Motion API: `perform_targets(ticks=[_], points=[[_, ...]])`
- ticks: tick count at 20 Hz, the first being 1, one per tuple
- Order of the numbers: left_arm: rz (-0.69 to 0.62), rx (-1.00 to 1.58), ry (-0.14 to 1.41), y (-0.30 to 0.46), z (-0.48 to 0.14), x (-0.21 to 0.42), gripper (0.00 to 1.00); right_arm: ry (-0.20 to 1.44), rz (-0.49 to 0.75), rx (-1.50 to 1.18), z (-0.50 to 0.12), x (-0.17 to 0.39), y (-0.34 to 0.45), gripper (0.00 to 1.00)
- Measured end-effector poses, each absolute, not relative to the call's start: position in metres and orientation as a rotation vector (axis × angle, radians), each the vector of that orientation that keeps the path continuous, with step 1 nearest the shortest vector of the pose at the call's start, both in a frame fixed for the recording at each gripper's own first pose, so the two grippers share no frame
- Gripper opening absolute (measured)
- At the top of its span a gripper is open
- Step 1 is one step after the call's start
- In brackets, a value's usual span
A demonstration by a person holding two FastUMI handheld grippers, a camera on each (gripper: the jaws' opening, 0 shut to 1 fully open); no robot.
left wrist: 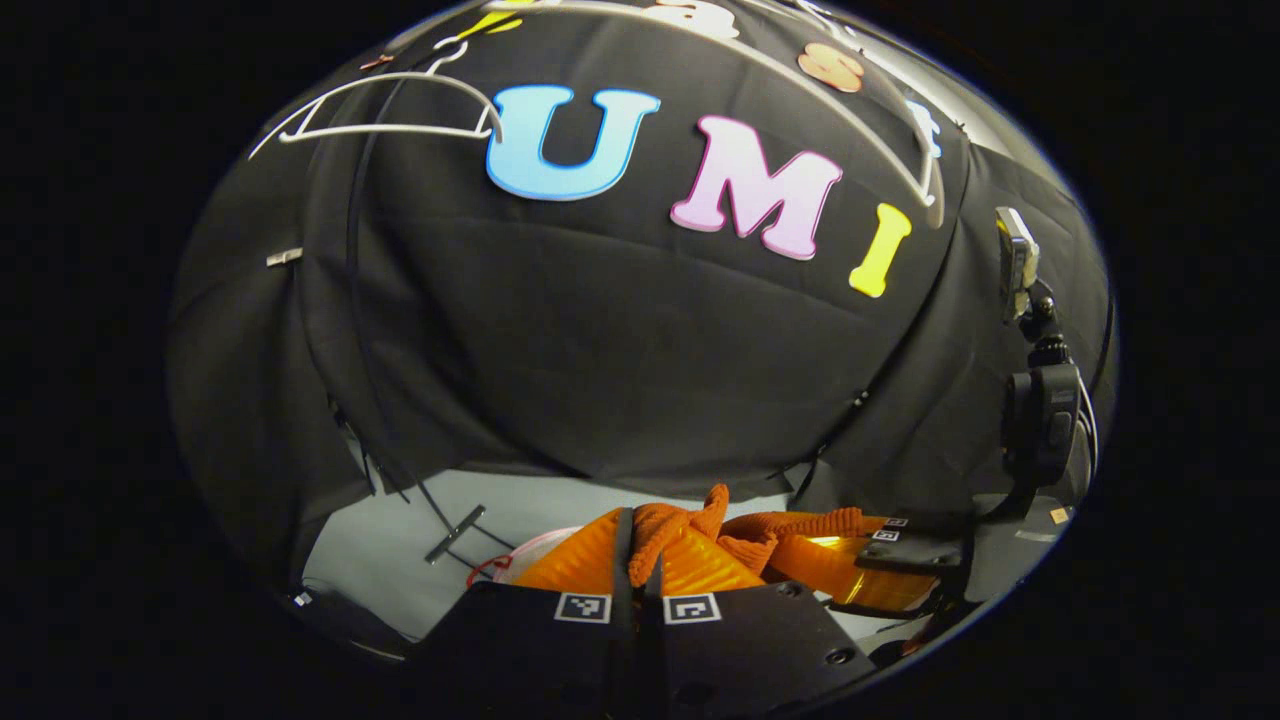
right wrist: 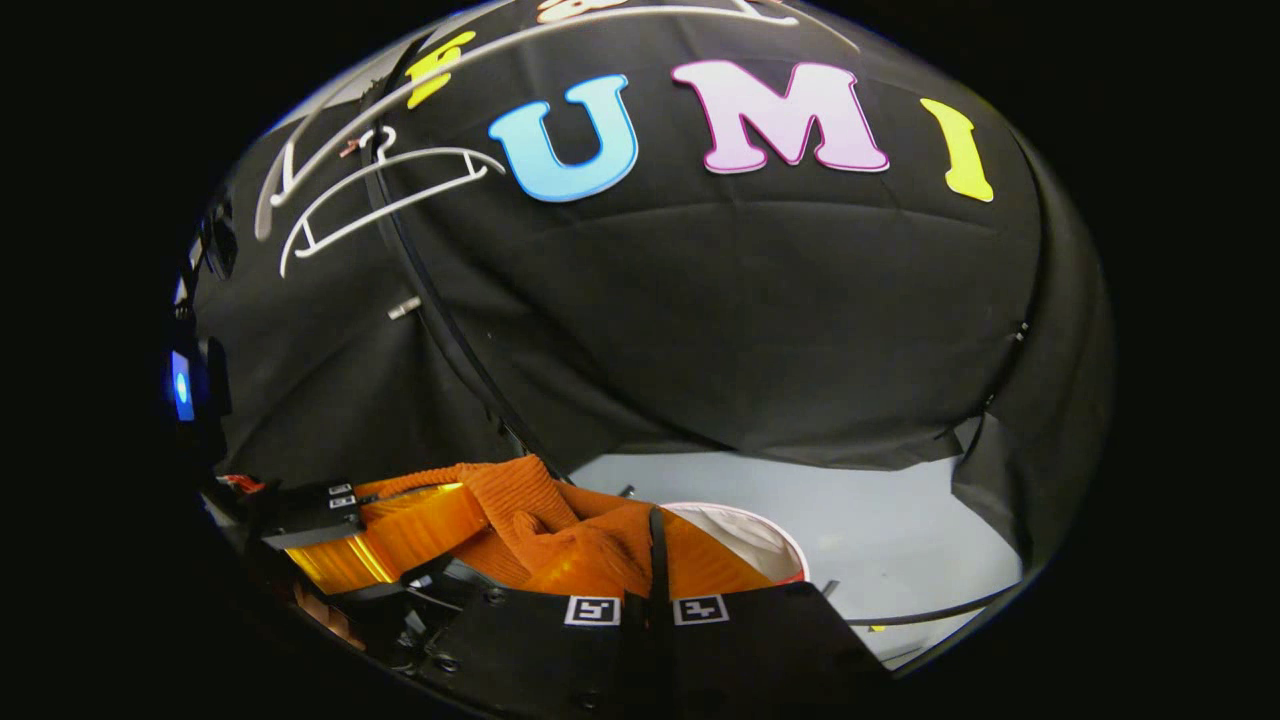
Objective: Grasp the clothes on the hanger with both hands and then place them into the laundry hamper below.
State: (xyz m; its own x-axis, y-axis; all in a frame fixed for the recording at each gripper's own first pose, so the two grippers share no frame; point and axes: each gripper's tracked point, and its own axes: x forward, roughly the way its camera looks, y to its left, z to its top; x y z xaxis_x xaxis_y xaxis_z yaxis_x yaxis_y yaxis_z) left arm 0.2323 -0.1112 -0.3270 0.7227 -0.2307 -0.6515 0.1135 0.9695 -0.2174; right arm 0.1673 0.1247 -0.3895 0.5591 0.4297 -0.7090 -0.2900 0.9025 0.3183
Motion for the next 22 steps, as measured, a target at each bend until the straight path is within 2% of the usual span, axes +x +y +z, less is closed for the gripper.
perform_targets(ticks=[4, 8, 11, 12, 13, 15, 16, 18, 19, 20, 22], points=[[-0.196, -0.124, 0.884, -0.111, -0.388, 0.213, 0.05, 1.001, 0.393, 0.088, -0.442, 0.148, 0.119, 0.05], [-0.148, -0.111, 1.044, -0.099, -0.44, 0.191, 0.05, 1.127, 0.339, 0.009, -0.489, 0.125, 0.099, 0.05], [-0.099, -0.045, 1.149, -0.084, -0.469, 0.17, 0.05, 1.191, 0.315, 0.048, -0.509, 0.113, 0.096, 0.07], [-0.087, -0.021, 1.167, -0.077, -0.476, 0.165, 0.09, 1.223, 0.319, 0.069, -0.508, 0.107, 0.098, 0.25], [-0.084, -0.003, 1.174, -0.073, -0.483, 0.165, 0.13, 1.235, 0.302, 0.067, -0.51, 0.103, 0.097, 0.49], [-0.061, 0.044, 1.168, -0.062, -0.487, 0.165, 0.45, 1.242, 0.271, 0.051, -0.517, 0.107, 0.089, 0.97], [-0.053, 0.072, 1.163, -0.059, -0.485, 0.167, 0.62, 1.243, 0.262, 0.05, -0.519, 0.108, 0.087, 0.99], [-0.066, 0.1, 1.146, -0.06, -0.482, 0.171, 0.8, 1.246, 0.25, 0.035, -0.517, 0.106, 0.083, 1.0], [-0.075, 0.102, 1.144, -0.06, -0.479, 0.17, 0.83, 1.242, 0.245, 0.03, -0.515, 0.106, 0.082, 0.99], [-0.081, 0.091, 1.149, -0.061, -0.477, 0.17, 0.92, 1.24, 0.239, 0.026, -0.511, 0.103, 0.083, 0.99], [-0.084, 0.048, 1.143, -0.064, -0.47, 0.171, 0.95, 1.233, 0.234, 0.027, -0.504, 0.102, 0.086, 0.99]])
